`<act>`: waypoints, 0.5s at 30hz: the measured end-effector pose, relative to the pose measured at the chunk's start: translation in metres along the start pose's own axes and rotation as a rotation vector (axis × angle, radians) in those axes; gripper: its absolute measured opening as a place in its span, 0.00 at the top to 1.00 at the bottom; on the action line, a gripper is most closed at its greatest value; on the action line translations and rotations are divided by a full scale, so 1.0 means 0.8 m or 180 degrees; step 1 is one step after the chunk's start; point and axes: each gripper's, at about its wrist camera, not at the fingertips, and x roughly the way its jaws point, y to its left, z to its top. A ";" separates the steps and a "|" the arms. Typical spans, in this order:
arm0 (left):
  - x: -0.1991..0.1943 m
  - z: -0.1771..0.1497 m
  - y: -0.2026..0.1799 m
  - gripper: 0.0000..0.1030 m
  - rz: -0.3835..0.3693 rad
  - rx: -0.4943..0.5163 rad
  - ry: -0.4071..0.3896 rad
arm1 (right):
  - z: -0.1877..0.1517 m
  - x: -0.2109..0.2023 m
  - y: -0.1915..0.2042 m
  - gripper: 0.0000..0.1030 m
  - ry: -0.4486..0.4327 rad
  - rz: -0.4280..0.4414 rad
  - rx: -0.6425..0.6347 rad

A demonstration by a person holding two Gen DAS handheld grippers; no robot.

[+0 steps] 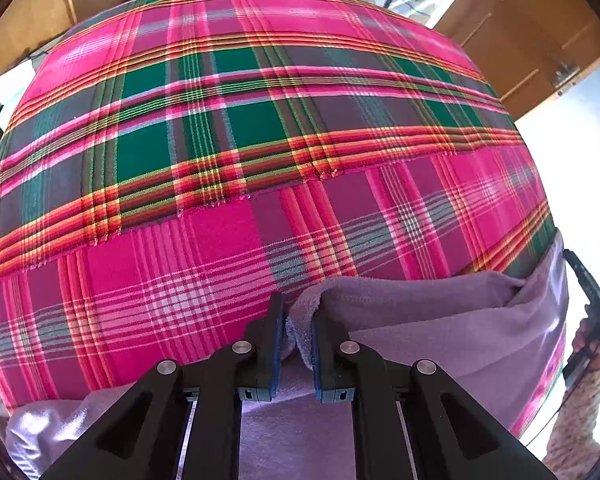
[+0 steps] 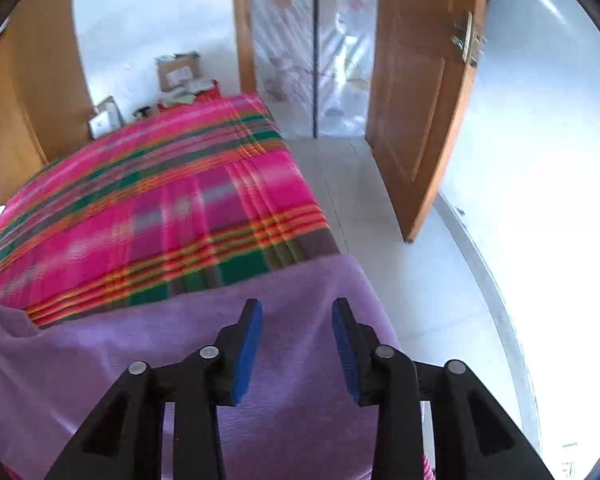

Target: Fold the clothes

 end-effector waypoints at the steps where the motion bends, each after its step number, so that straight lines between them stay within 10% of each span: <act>1: 0.000 0.000 0.001 0.88 -0.0002 -0.0034 -0.0006 | -0.001 0.004 -0.003 0.63 0.0033 -0.0034 0.0034; 8: 0.000 0.002 -0.002 0.88 0.0024 -0.0172 -0.0030 | -0.005 0.016 -0.014 0.63 0.0116 0.0033 0.0151; 12: -0.001 0.000 0.001 0.88 0.0036 -0.0233 -0.0037 | -0.003 0.016 -0.015 0.97 0.0102 0.0066 0.0181; 15: -0.002 0.000 0.005 0.88 0.0018 -0.0279 -0.0042 | -0.004 0.011 -0.021 0.98 0.0032 0.0083 0.0268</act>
